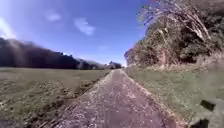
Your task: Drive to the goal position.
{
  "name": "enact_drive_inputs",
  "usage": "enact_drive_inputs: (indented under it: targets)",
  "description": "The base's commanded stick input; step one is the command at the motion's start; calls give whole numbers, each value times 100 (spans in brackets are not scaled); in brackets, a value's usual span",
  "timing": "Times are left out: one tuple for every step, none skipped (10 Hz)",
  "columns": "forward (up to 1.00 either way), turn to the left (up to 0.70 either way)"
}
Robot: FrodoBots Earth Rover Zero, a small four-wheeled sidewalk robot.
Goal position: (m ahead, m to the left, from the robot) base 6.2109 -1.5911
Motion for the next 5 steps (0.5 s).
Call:
enact_drive_inputs:
  targets:
    - [70,0]
    - [70,0]
    - [70,0]
    - [70,0]
    - [70,0]
